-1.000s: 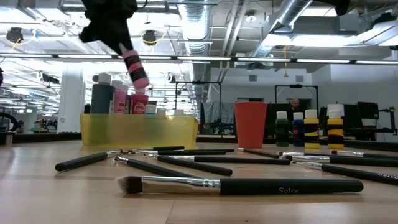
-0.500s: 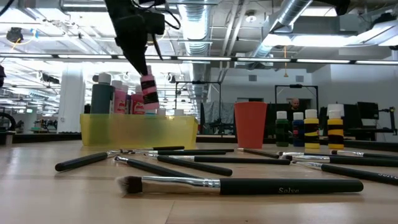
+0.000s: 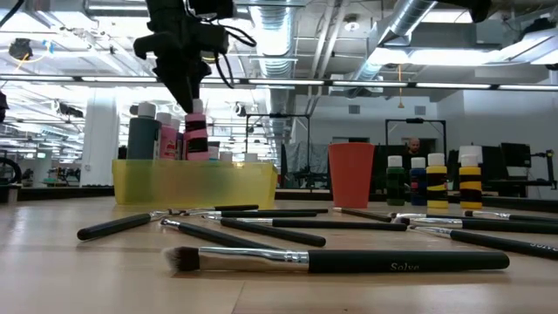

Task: Pick & Place Paint Supplies
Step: Put the pink paint bottle into the yellow bin

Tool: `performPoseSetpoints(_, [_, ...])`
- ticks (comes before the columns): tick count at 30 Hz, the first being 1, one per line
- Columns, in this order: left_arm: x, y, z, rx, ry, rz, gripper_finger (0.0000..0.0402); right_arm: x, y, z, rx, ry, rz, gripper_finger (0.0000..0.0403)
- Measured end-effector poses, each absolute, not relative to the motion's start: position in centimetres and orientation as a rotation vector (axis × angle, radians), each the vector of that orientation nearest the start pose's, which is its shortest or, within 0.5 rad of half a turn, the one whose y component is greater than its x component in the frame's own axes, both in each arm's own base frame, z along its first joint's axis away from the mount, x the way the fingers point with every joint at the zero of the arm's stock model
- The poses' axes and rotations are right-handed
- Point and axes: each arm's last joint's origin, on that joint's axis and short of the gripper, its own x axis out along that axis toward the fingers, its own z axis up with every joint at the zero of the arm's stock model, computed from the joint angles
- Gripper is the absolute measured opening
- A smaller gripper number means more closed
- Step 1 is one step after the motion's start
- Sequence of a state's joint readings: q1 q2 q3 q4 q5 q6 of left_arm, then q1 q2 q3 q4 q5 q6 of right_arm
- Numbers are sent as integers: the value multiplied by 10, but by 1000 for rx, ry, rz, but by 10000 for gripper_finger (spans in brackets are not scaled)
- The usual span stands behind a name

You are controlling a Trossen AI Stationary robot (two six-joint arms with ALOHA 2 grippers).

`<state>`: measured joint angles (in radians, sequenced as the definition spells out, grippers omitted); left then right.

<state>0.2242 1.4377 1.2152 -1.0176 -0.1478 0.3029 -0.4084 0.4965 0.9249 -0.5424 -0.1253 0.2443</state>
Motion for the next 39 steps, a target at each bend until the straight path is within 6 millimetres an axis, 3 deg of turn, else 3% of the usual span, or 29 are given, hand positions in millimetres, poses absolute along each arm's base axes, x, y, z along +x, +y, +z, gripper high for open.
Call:
performPoseSetpoints(17, [256,81,278,347,1277,-62,102,76,-29,374,266,83,-295,248])
performPoseSetpoints(39, [270,99,243,369,1435,-127,102,76,-29,374,266,81,-295,248])
